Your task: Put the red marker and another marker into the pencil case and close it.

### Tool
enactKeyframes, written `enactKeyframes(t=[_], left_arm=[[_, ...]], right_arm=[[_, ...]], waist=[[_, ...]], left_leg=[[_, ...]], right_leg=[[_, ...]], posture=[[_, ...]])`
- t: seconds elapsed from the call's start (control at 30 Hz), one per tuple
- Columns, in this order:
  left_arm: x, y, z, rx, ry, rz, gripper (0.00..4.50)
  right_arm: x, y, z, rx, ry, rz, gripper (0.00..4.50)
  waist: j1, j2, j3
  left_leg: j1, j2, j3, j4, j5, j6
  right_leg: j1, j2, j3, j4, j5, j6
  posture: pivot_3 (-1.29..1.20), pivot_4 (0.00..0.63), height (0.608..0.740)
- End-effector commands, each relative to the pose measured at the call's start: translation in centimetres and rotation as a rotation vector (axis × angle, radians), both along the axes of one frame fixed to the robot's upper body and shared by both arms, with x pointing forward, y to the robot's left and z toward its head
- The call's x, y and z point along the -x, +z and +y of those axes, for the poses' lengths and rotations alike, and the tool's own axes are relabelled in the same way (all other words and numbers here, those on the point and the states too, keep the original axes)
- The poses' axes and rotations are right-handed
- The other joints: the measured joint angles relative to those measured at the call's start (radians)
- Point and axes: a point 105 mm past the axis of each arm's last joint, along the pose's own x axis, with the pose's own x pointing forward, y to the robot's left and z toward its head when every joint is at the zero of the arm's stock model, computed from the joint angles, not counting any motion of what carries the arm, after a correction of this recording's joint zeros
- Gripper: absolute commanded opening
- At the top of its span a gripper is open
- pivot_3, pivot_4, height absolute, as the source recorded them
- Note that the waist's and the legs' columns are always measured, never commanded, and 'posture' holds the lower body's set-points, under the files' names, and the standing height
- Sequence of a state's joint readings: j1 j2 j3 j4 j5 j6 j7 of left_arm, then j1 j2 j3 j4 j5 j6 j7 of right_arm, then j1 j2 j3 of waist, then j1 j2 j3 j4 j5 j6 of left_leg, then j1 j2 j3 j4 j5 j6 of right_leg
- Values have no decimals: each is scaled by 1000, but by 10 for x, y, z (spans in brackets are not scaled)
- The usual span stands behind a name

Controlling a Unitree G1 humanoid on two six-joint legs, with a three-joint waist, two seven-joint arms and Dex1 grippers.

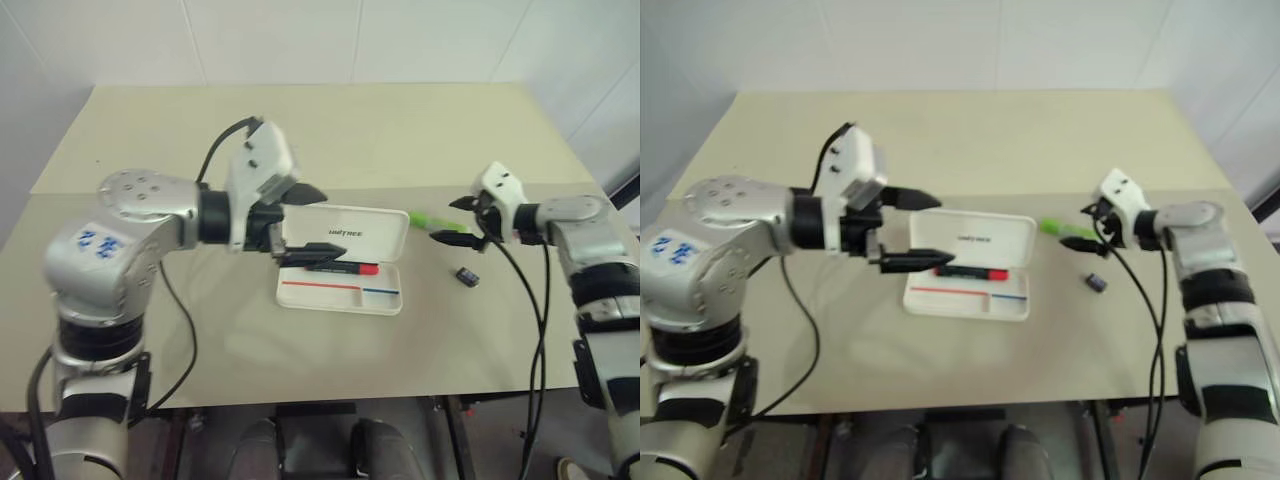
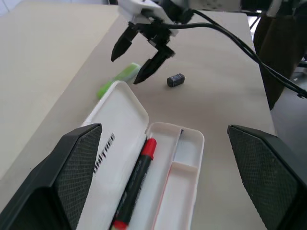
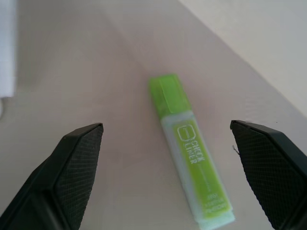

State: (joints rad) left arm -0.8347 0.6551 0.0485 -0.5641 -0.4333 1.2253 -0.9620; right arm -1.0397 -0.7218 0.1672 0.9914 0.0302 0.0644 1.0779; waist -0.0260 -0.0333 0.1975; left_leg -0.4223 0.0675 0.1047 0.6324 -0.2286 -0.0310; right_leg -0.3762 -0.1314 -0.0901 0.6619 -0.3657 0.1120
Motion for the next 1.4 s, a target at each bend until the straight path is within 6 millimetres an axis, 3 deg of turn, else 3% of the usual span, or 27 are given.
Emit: enactKeyframes(t=[0.03,0.17,0.5,0.6,0.87,1.1,1.27,1.33,1.4], left_arm=[[12,5,5,3,-8,-35,4485],[15,6,2,9,-2,-39,4485],[14,13,2,23,14,-55,4485],[12,14,3,25,26,-58,4500],[11,13,1,37,26,-57,4500],[10,11,3,33,27,-50,4500],[7,9,5,26,31,-54,4500],[6,10,6,26,33,-60,4500],[5,11,8,23,39,-65,4500]], right_arm=[[-8,6,-8,36,-50,-46,4500],[-15,-1,-10,36,-121,-28,4500],[-9,-27,-3,-66,-178,202,4500],[-10,-28,-8,-48,-211,197,3854],[-10,-25,-9,-23,-199,181,1165],[-17,20,15,-28,-64,51,1084],[-20,83,21,-75,-44,-155,1084],[-8,122,39,-148,79,-258,1084],[10,147,55,-198,208,-313,1084]], waist=[[2,0,0],[-1,0,0],[-2,0,0],[-2,0,0],[-2,0,0],[-2,0,0],[-3,3,2],[-1,3,2],[0,3,2]], left_leg=[[0,0,0,0,0,0],[0,0,-1,3,0,0],[1,0,0,1,0,-1],[1,0,0,0,0,-1],[1,0,0,2,0,-1],[1,0,0,1,0,-1],[1,0,1,0,0,-1],[1,0,1,0,0,-1],[0,0,1,-1,0,-1]], right_leg=[[0,0,0,0,0,0],[1,0,0,-1,0,0],[1,1,0,0,0,0],[1,1,1,0,0,0],[1,0,1,0,0,0],[0,0,2,0,0,0],[-1,1,2,0,0,0],[-1,1,2,0,0,0],[-1,1,2,1,0,0]], posture=[[0,150,740],[0,150,740],[0,150,740],[0,150,740],[0,150,740],[0,150,740],[0,150,740],[0,150,740],[0,150,740]])
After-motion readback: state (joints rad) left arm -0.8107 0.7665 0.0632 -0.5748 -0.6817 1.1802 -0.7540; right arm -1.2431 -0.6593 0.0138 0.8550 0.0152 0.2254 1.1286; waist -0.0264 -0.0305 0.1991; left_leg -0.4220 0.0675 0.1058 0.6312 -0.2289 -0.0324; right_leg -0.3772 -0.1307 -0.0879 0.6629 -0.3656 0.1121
